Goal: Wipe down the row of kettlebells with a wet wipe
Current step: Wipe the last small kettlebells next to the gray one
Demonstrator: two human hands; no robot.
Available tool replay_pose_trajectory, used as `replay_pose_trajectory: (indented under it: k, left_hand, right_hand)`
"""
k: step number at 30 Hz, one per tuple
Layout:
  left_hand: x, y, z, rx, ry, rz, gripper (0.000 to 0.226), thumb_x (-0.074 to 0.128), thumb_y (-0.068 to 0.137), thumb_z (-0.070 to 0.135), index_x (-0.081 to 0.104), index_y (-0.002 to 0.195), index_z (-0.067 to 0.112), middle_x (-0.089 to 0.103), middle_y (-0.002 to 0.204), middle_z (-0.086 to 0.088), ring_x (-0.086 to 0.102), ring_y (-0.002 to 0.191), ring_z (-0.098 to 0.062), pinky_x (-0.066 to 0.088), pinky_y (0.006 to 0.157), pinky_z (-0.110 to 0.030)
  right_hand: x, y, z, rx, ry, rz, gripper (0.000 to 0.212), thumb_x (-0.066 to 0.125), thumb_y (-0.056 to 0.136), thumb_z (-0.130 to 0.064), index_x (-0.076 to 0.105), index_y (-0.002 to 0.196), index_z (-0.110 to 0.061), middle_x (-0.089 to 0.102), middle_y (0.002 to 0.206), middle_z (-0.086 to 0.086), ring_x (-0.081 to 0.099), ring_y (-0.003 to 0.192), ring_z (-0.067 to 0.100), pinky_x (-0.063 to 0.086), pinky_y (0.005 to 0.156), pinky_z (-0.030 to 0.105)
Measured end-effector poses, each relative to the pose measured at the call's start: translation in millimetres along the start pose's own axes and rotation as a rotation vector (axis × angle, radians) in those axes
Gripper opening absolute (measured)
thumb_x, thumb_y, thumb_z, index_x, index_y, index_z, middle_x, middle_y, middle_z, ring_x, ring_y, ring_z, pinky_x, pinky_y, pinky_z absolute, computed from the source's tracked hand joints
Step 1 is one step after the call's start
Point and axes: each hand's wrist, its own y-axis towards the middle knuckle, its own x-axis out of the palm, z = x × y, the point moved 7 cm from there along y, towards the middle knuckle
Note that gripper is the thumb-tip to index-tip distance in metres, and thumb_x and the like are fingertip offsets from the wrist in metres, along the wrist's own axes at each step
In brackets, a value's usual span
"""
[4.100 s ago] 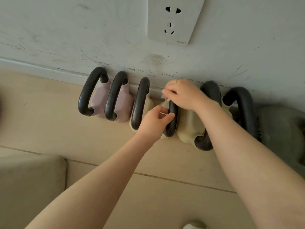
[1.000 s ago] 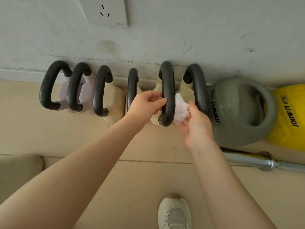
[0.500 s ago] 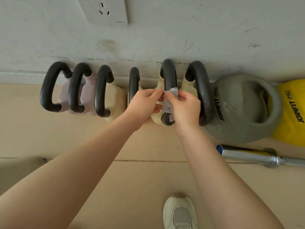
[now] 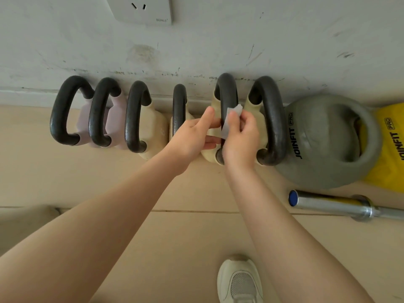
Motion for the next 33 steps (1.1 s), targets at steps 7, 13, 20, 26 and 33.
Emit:
replay_pose_trajectory:
  k: [7, 13, 20, 26, 33]
  left_hand:
    - [0, -2, 0, -0.007, -0.042, -0.013, 0.04, 0.026, 0.1, 0.038, 0.061, 0.11, 0.022, 0.062, 0.095, 0.018, 0.064, 0.085, -0.006, 0.05, 0.085, -0.022]
    - [1, -4, -6, -0.004, -0.058, -0.062, 0.039, 0.024, 0.101, 0.036, 0.058, 0.114, 0.023, 0.064, 0.097, 0.015, 0.064, 0.088, 0.0, 0.049, 0.087, -0.02]
    - [4, -8, -8, 0.007, -0.091, -0.077, 0.041, 0.026, 0.101, 0.034, 0.056, 0.124, 0.019, 0.064, 0.1, 0.015, 0.062, 0.093, 0.0, 0.046, 0.086, -0.016]
    - [3, -7, -13, -0.007, -0.133, -0.062, 0.04, 0.026, 0.101, 0.028, 0.056, 0.125, 0.016, 0.063, 0.105, 0.012, 0.063, 0.097, -0.002, 0.048, 0.088, -0.019]
    - [0, -4, -22, -0.051, -0.199, -0.044, 0.036, 0.029, 0.1, 0.022, 0.062, 0.112, 0.011, 0.068, 0.1, 0.003, 0.065, 0.098, -0.007, 0.051, 0.087, -0.02]
  right_hand:
    - [5, -54, 19, -0.45, -0.325, -0.055, 0.052, 0.028, 0.099, -0.023, 0.012, 0.147, -0.011, 0.007, 0.155, -0.002, 0.012, 0.144, 0.014, 0.028, 0.113, 0.032]
    - [9, -73, 50, -0.387, -0.104, -0.216, 0.063, 0.019, 0.093, -0.052, -0.008, 0.145, -0.031, -0.002, 0.156, -0.004, 0.004, 0.144, 0.008, 0.014, 0.117, 0.025]
    - [1, -24, 36, -0.045, 0.293, -0.176, 0.031, 0.023, 0.102, -0.024, 0.041, 0.127, -0.031, 0.052, 0.122, -0.016, 0.046, 0.11, -0.016, 0.034, 0.091, 0.001]
    - [10, -49, 64, -0.034, 0.289, -0.309, 0.039, 0.027, 0.097, -0.039, 0.013, 0.133, -0.048, 0.024, 0.152, -0.007, 0.027, 0.136, -0.001, 0.024, 0.111, 0.019]
    - [11, -44, 73, -0.04, 0.141, -0.437, 0.036, 0.031, 0.097, -0.034, 0.016, 0.13, -0.032, 0.036, 0.133, -0.014, 0.036, 0.114, -0.021, 0.027, 0.092, -0.002]
